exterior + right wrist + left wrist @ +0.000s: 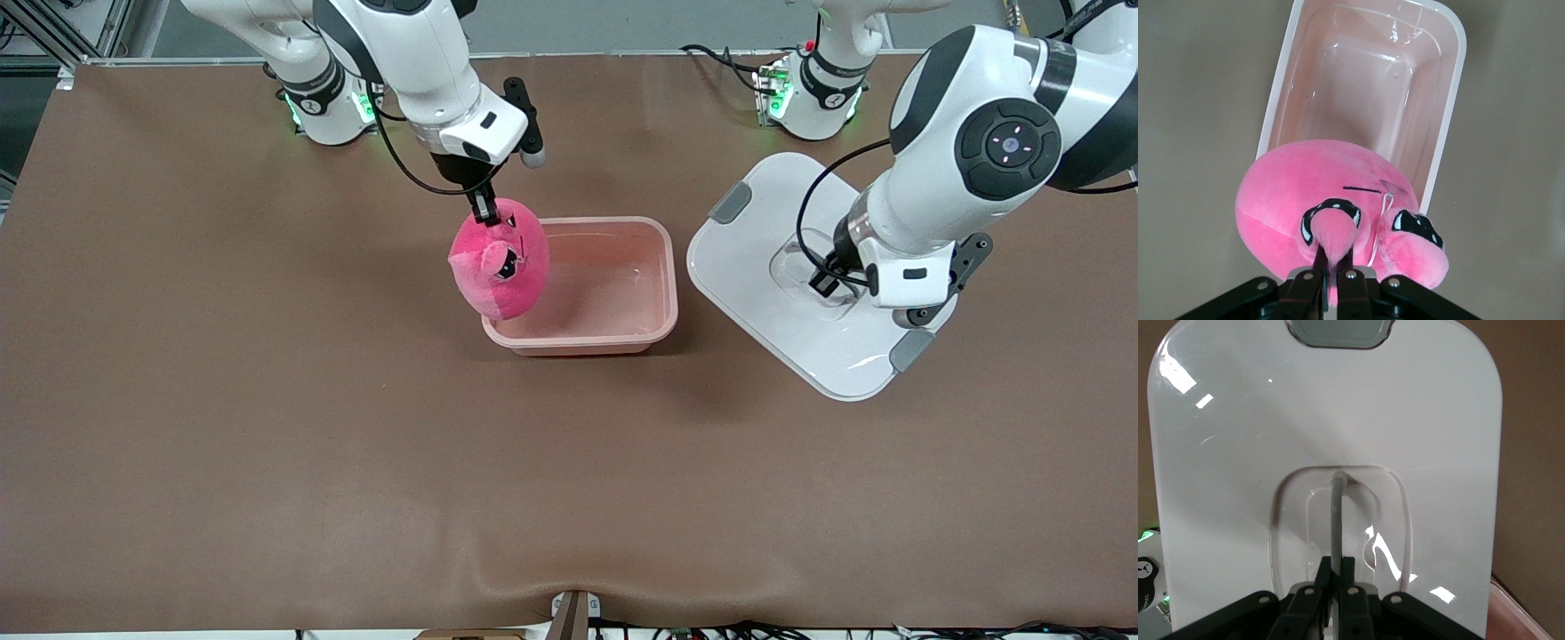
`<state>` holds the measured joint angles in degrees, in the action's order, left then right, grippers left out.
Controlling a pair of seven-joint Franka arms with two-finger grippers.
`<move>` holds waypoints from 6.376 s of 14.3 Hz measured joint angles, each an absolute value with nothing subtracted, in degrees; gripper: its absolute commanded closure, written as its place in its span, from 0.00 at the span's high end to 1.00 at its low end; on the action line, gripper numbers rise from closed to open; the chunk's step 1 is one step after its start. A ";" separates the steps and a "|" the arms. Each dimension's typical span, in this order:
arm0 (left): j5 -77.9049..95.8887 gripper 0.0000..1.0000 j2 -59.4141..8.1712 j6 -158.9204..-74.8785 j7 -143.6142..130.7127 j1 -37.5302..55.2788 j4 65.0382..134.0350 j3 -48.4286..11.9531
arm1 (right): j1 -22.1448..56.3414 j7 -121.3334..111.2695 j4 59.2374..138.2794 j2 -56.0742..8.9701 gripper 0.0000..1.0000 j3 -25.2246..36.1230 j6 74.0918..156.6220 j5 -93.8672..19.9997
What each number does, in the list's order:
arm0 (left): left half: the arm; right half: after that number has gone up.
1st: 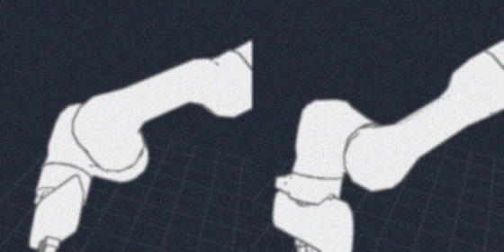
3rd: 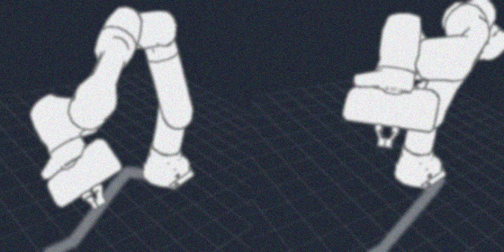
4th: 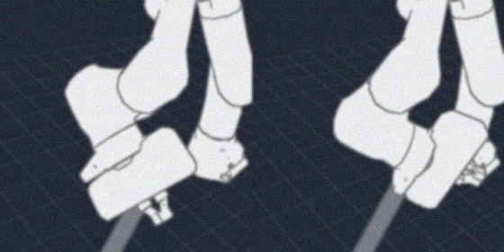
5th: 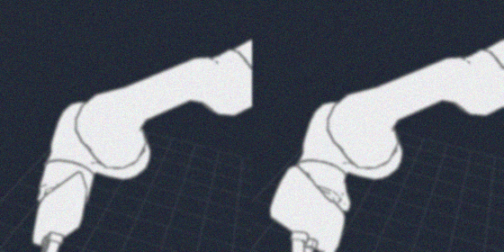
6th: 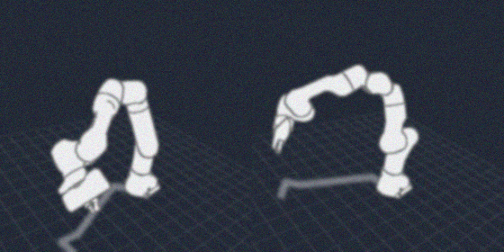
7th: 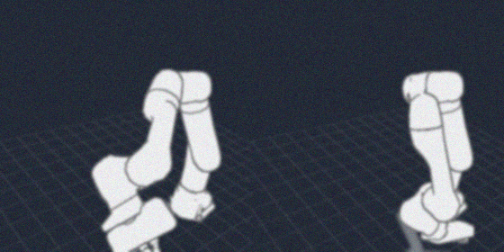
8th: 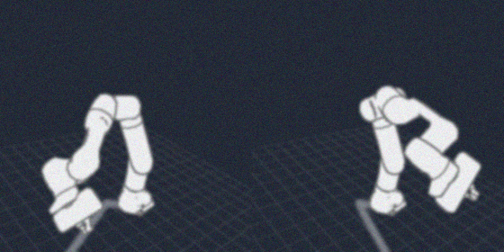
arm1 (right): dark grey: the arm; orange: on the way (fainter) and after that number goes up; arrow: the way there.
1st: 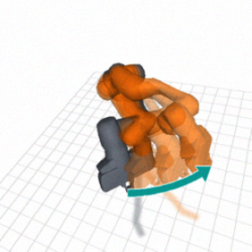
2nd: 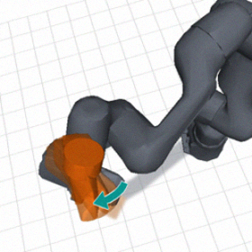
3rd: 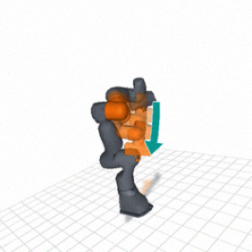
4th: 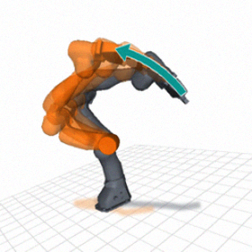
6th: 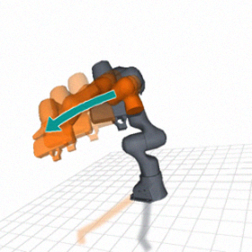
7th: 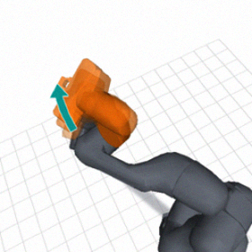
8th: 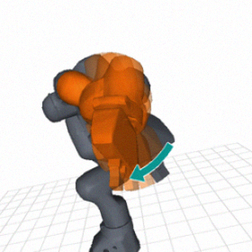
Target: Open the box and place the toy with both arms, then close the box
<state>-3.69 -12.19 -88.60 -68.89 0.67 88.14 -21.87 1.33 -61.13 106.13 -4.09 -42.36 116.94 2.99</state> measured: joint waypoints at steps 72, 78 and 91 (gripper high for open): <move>-17.51 0.00 -30.09 -115.61 -146.23 32.79 89.00 -22.17 | -1.61 -1.13 89.76 -2.28 1.00 -1.72 89.21 -3.03; -17.51 0.00 -30.09 -115.57 -149.83 32.85 88.94 -22.18 | 0.77 -1.14 89.31 -2.13 1.00 -1.79 89.22 -3.07; -17.51 0.00 -30.10 -115.55 -155.00 33.02 88.66 -22.17 | 4.19 -1.28 89.07 -2.10 1.00 -1.86 91.43 -3.08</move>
<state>-17.51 -30.10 -115.55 -155.00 33.02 88.66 -22.17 4.19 -1.28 89.07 -2.10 -1.86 91.43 -3.08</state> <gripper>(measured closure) 0.930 0.000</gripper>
